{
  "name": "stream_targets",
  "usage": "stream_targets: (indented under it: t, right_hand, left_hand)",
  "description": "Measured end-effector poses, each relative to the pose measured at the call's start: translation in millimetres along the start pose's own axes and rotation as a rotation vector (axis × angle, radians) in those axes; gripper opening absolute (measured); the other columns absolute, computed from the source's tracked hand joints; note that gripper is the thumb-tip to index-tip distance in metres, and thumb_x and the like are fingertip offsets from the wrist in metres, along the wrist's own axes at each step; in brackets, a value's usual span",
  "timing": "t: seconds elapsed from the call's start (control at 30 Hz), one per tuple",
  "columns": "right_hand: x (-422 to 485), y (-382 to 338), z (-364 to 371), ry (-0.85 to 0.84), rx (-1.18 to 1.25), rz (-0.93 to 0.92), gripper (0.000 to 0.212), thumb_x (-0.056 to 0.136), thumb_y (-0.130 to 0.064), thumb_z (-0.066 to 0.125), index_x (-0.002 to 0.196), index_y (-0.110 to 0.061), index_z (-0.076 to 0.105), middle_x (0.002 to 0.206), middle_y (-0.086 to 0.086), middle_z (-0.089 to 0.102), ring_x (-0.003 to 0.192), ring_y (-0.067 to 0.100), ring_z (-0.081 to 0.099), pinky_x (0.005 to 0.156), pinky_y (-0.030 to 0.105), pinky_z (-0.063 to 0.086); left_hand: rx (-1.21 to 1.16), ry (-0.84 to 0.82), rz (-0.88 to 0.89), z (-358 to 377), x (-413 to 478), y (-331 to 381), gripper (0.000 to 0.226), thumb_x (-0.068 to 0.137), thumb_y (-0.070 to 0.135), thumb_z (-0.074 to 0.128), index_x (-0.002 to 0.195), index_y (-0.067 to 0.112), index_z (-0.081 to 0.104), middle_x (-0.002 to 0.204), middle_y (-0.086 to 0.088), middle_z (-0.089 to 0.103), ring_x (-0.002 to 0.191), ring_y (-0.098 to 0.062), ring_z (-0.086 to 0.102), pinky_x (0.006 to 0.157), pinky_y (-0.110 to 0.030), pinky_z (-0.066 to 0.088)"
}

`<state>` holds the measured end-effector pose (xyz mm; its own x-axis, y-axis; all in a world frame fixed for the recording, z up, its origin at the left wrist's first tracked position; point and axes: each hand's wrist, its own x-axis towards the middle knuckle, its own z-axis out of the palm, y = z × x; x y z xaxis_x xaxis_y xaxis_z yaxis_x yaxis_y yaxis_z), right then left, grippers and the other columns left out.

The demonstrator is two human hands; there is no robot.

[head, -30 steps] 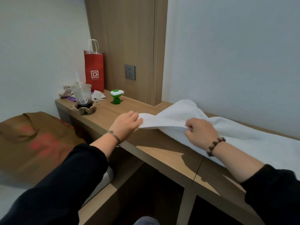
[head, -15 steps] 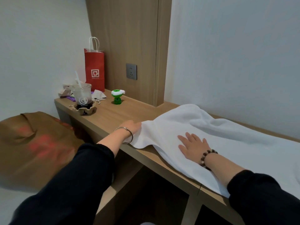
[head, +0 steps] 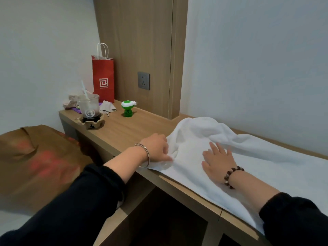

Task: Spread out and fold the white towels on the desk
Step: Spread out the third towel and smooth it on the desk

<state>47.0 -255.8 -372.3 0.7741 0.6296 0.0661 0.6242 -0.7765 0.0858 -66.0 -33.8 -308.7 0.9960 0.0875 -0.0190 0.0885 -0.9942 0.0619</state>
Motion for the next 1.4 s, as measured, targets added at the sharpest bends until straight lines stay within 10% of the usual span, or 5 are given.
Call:
stream_targets:
  t: [0.67, 0.83, 1.03, 1.23, 1.4]
  right_hand:
    - [25, 22, 13, -0.137, 0.060, 0.023, 0.055, 0.097, -0.051, 0.011, 0.149, -0.040, 0.001, 0.160, -0.005, -0.004, 0.146, 0.020, -0.004, 0.115, 0.050, -0.001]
    - [23, 23, 12, -0.165, 0.073, -0.006, 0.054, 0.098, -0.049, 0.011, 0.149, -0.040, -0.001, 0.160, -0.005, -0.007, 0.146, 0.020, -0.005, 0.115, 0.050, -0.001]
    - [16, 24, 11, -0.138, 0.110, -0.028, 0.053, 0.098, -0.048, 0.014, 0.150, -0.039, 0.005, 0.160, -0.006, -0.002, 0.147, 0.018, -0.002, 0.115, 0.050, 0.000]
    - [28, 11, -10, 0.115, 0.041, -0.127, 0.041, 0.092, -0.041, 0.032, 0.123, -0.025, 0.053, 0.132, 0.001, 0.049, 0.120, 0.022, 0.041, 0.103, 0.039, 0.023]
    - [57, 22, 2, 0.049, -0.007, 0.028, 0.055, 0.098, -0.043, 0.022, 0.150, -0.025, 0.017, 0.159, 0.006, 0.003, 0.144, 0.024, 0.006, 0.114, 0.045, 0.004]
  left_hand:
    - [-0.896, -0.429, -0.605, -13, 47, -12, 0.033, 0.090, 0.043, 0.057, 0.079, 0.012, 0.058, 0.062, -0.001, 0.065, 0.066, -0.019, 0.056, 0.062, -0.027, 0.043]
    - [-0.776, -0.578, -0.463, -17, 41, -9, 0.032, 0.097, 0.032, 0.046, 0.123, 0.013, 0.053, 0.112, -0.008, 0.053, 0.100, -0.025, 0.050, 0.089, -0.035, 0.041]
    - [-0.319, 0.149, -0.373, -26, 28, -58, 0.024, 0.084, 0.006, 0.059, 0.105, 0.016, 0.067, 0.106, -0.005, 0.063, 0.096, -0.027, 0.062, 0.084, -0.039, 0.052]
    - [0.151, -0.227, -0.412, -8, 42, -61, 0.011, 0.084, 0.020, 0.060, 0.091, 0.012, 0.063, 0.087, -0.003, 0.063, 0.076, -0.024, 0.056, 0.067, -0.030, 0.046]
    - [-0.024, -0.070, -0.376, -2, 94, -44, 0.023, 0.090, 0.017, 0.048, 0.109, 0.010, 0.059, 0.111, -0.010, 0.062, 0.093, -0.028, 0.056, 0.076, -0.033, 0.045]
